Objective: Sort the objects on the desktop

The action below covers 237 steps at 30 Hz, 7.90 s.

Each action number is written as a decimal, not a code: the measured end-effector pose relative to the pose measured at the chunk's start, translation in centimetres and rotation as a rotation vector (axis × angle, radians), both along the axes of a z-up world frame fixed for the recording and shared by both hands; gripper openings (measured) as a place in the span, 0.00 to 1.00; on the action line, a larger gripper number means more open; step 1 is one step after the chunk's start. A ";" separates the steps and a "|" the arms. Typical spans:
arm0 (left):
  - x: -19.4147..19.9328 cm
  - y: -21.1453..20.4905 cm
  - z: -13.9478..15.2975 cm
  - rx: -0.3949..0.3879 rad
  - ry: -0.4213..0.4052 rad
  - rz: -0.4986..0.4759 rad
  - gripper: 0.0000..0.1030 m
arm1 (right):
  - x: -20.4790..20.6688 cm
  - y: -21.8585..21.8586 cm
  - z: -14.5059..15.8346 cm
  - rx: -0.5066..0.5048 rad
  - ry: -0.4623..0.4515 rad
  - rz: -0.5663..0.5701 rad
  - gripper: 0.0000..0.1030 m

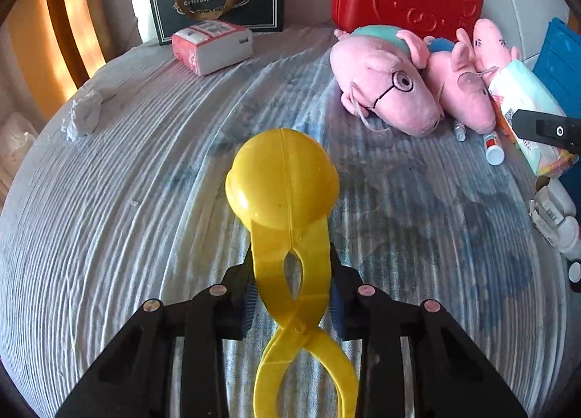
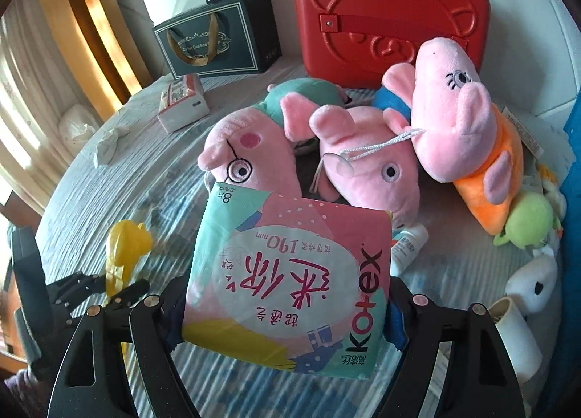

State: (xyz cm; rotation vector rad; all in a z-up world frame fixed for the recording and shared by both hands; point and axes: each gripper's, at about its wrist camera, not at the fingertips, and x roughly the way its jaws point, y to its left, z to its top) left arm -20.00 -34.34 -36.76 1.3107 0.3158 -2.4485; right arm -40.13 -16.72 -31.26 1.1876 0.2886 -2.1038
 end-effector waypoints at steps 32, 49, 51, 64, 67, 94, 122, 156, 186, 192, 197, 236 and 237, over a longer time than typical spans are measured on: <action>-5.8 33.9 37.6 -0.235 0.693 -0.832 0.31 | 21.6 34.8 33.4 -0.176 0.684 -0.674 0.79; -21.3 56.4 43.9 -0.230 0.559 -0.854 1.00 | 4.5 52.3 33.4 -0.078 0.495 -0.812 0.86; -21.2 56.1 44.3 -0.240 0.589 -0.853 1.00 | 4.0 53.2 33.6 -0.121 0.488 -0.814 0.87; -13.5 46.0 39.4 -0.270 0.634 -0.702 1.00 | 11.1 51.2 34.2 -0.303 0.611 -0.703 0.95; -11.1 43.4 37.7 -0.308 0.639 -0.654 1.00 | 13.1 48.8 33.4 -0.334 0.609 -0.652 0.95; 4.9 5.3 25.4 -0.458 0.370 -0.093 1.00 | 16.1 20.1 20.5 -0.251 0.324 -0.426 0.97; -5.3 2.1 14.5 -0.319 0.197 -0.065 1.00 | -7.3 6.6 6.7 -0.050 0.084 -0.254 0.97; -24.2 18.6 -1.7 0.000 -0.004 -0.593 0.26 | -17.1 5.4 2.1 -0.050 0.154 -0.196 0.65; -9.0 22.8 28.6 -0.179 0.494 -0.817 0.26 | 8.8 17.1 29.8 -0.310 0.585 -0.316 0.61; -10.4 32.3 35.4 -0.149 0.611 -0.951 0.26 | 16.1 25.6 37.1 -0.230 0.839 -0.478 0.62; -13.2 41.3 39.0 -0.108 0.630 -1.003 0.26 | 13.7 34.9 37.9 -0.157 0.782 -0.610 0.62; 6.7 32.9 35.8 -0.343 0.653 -0.496 1.00 | 31.7 38.9 30.7 -0.242 0.798 -0.856 1.00; 8.2 31.9 35.7 -0.343 0.659 -0.485 1.00 | 33.0 38.1 30.3 -0.245 0.788 -0.863 1.00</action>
